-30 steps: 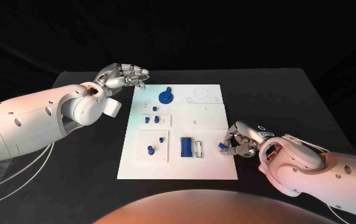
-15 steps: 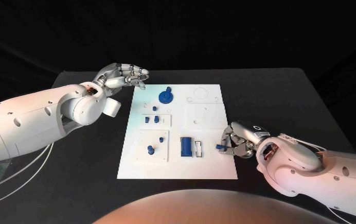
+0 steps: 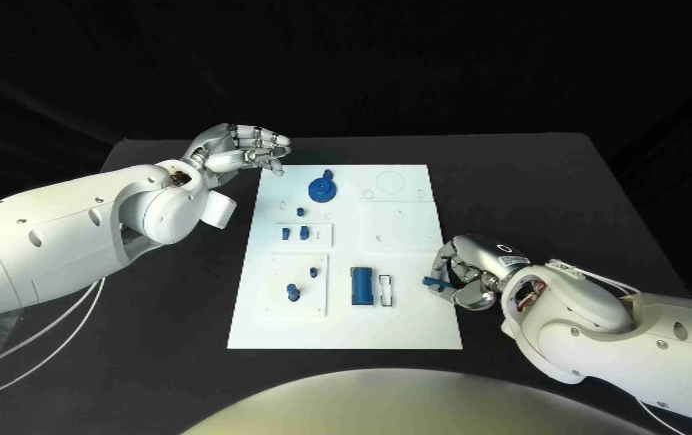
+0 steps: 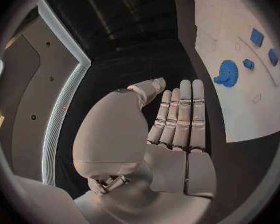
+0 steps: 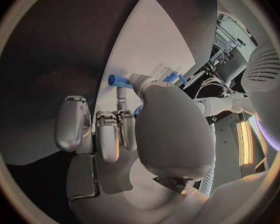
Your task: Assemble the parts on the task board
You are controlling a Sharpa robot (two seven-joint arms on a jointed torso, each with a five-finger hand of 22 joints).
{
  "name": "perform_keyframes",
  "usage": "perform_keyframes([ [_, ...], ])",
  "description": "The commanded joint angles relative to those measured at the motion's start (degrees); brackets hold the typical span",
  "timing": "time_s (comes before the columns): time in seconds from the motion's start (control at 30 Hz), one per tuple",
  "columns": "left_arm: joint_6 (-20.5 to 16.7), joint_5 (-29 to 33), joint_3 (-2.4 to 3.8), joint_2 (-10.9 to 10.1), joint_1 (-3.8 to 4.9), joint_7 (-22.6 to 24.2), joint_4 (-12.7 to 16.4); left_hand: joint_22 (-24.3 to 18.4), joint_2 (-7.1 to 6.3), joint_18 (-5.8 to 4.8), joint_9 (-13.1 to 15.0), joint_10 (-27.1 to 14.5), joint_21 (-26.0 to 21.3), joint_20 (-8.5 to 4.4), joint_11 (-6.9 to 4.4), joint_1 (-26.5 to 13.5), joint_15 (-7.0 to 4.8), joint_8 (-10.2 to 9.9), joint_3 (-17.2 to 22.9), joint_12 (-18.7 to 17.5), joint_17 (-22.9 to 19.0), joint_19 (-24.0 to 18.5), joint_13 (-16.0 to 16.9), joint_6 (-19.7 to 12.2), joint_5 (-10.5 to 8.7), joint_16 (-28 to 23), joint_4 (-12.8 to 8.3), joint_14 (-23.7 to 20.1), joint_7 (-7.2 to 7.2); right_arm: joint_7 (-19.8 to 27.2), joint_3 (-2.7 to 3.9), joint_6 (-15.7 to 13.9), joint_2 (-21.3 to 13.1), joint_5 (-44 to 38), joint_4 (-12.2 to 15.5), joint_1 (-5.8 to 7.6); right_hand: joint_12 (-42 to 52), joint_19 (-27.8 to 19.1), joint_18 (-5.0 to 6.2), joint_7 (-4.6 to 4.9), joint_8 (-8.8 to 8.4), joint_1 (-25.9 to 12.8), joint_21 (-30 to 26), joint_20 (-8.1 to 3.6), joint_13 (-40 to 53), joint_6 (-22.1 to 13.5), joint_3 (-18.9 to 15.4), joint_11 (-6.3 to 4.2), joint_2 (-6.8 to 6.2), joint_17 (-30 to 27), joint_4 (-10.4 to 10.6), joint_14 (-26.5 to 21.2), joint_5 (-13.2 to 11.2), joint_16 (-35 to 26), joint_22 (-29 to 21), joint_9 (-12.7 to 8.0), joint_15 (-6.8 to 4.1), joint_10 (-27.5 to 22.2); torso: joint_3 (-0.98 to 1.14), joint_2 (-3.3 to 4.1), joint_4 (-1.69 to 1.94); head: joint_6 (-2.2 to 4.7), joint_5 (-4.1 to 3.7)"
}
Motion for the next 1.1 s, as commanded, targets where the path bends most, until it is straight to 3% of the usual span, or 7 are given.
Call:
perform_keyframes([
  [0.03,0.75,-0.23,0.05,0.09,0.05,0.39,0.13,0.13,0.25,0.60,-0.10,0.43,0.26,-0.13,0.02,0.33,-0.22,0.34,-0.08,-0.19,-0.11,-0.19,-0.09,0.19,-0.04,-0.23,-0.37,0.33,1.44,-1.04,-0.01,-1.92,0.17,3.99,0.46,0.23,0.21,0.28,-0.49,-0.07,0.47,-1.33,0.43,0.14,10.84,-0.51,8.85,0.27,-0.06,15.02,-8.32,5.96,-0.19,0.28,9.91,1.44,-0.11,3.51,0.00,0.00,0.03,-0.05,0.08],
  [0.37,0.76,-0.24,0.05,0.13,0.06,0.36,0.19,0.13,0.25,0.60,-0.10,0.43,0.26,-0.13,0.02,0.33,-0.22,0.34,-0.08,-0.19,-0.11,-0.19,-0.09,0.19,-0.04,-0.23,-0.37,0.33,1.44,-0.87,0.02,-4.93,1.83,9.17,1.63,1.02,0.30,0.40,-0.56,-0.24,0.83,-3.93,0.88,0.12,10.98,-0.61,9.27,0.17,-0.68,15.06,-8.37,5.97,-0.31,0.30,10.00,1.72,-0.18,3.60,0.02,0.07,-0.02,-0.10,0.26],
  [0.57,0.84,-0.24,0.05,0.19,0.06,0.35,0.19,0.13,0.25,0.60,-0.10,0.43,0.26,-0.13,0.02,0.33,-0.22,0.34,-0.08,-0.19,-0.11,-0.19,-0.09,0.19,-0.04,-0.23,-0.37,0.33,1.44,-0.80,0.04,-5.31,3.67,13.07,1.52,1.17,0.39,0.41,-0.56,-0.31,0.83,-6.23,0.93,0.08,11.09,-0.47,8.52,0.12,-1.11,15.06,-7.65,5.97,-0.42,0.30,9.99,1.65,-0.22,3.68,0.03,0.03,-0.05,-0.20,0.31],
  [1.1,1.06,-0.35,0.05,0.26,0.06,0.25,0.31,0.13,0.25,0.60,-0.10,0.43,0.26,-0.13,0.02,0.33,-0.22,0.34,-0.08,-0.19,-0.11,-0.19,-0.09,0.19,-0.04,-0.23,-0.37,0.33,1.44,-1.56,0.04,-6.05,8.87,17.12,-1.33,0.71,1.64,0.90,-0.74,-0.62,0.74,-10.47,2.12,-0.12,12.24,0.52,4.20,-0.14,-0.14,15.06,-4.90,5.97,-0.39,0.30,10.24,1.18,-0.45,4.43,0.01,0.09,0.03,-0.15,0.19],
])
